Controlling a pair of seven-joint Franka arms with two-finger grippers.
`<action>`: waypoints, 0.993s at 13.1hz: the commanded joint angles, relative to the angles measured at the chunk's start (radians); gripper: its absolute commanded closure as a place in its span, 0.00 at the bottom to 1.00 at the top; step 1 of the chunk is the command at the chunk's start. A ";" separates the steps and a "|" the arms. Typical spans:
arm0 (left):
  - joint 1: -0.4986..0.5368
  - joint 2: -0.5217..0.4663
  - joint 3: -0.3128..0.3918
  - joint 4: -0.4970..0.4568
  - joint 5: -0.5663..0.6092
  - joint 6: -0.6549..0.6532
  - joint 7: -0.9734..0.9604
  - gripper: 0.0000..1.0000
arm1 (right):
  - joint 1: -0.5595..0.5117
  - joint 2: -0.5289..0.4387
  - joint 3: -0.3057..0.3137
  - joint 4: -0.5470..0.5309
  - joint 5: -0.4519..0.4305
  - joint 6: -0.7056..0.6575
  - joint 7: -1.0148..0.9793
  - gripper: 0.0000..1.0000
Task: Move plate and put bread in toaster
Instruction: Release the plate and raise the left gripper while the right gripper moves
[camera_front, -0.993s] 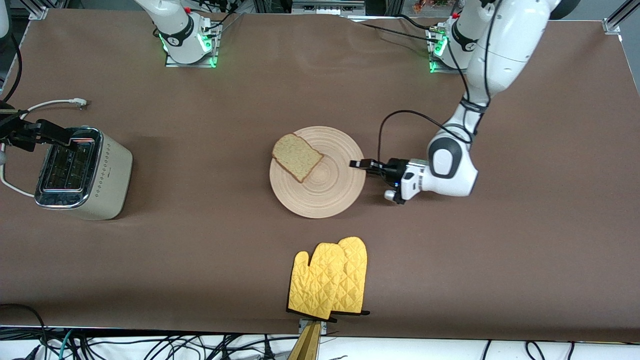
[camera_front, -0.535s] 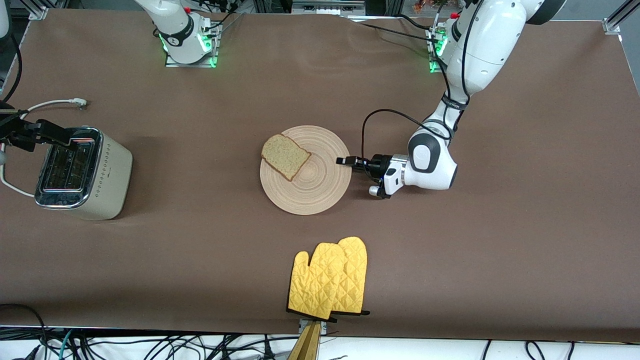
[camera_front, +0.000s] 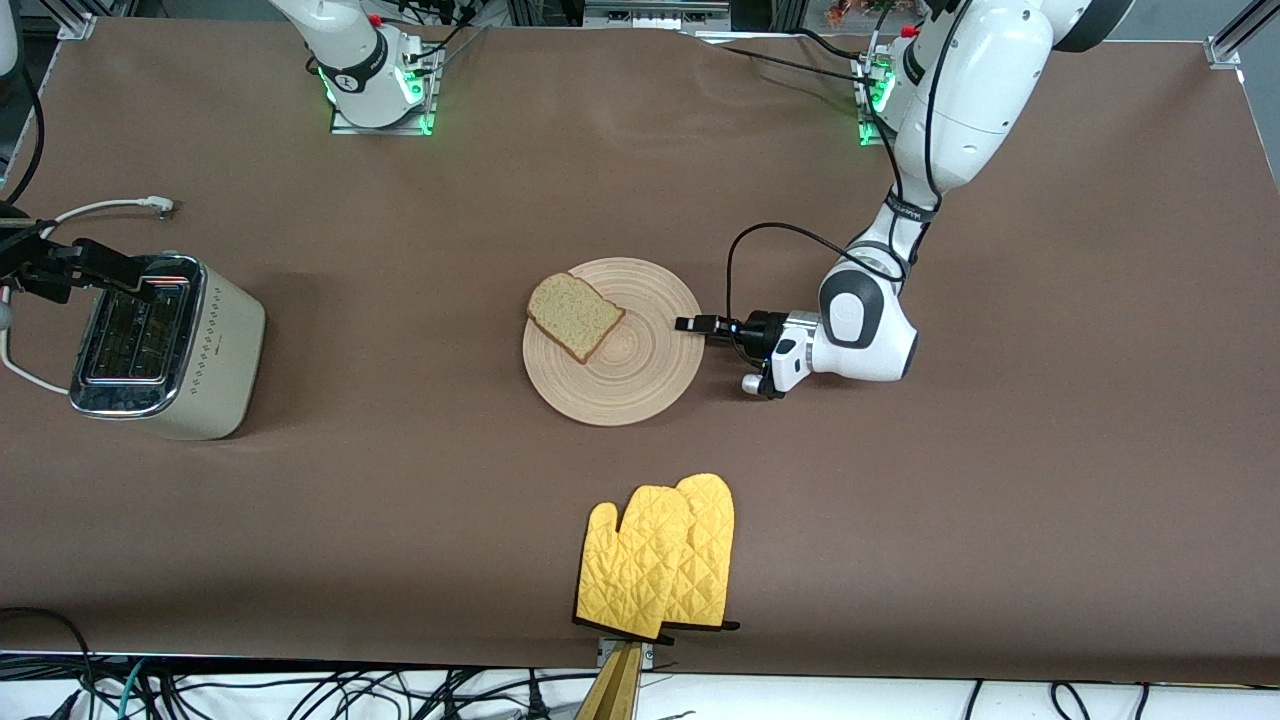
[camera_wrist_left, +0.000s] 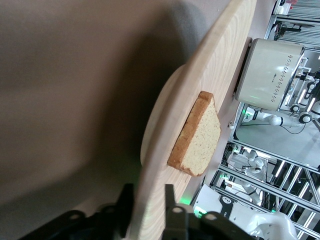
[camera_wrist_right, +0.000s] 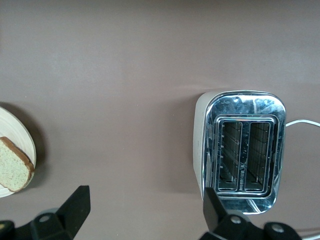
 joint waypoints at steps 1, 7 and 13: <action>0.011 -0.017 0.001 -0.017 -0.032 -0.017 0.006 0.48 | -0.010 0.009 0.004 0.011 0.019 -0.005 -0.008 0.00; 0.164 -0.127 0.008 -0.126 0.080 -0.052 0.009 0.34 | 0.001 0.041 0.009 0.008 0.007 -0.010 -0.004 0.00; 0.362 -0.367 0.008 -0.184 0.463 -0.052 -0.066 0.00 | -0.007 0.075 0.008 0.001 0.006 -0.012 -0.001 0.00</action>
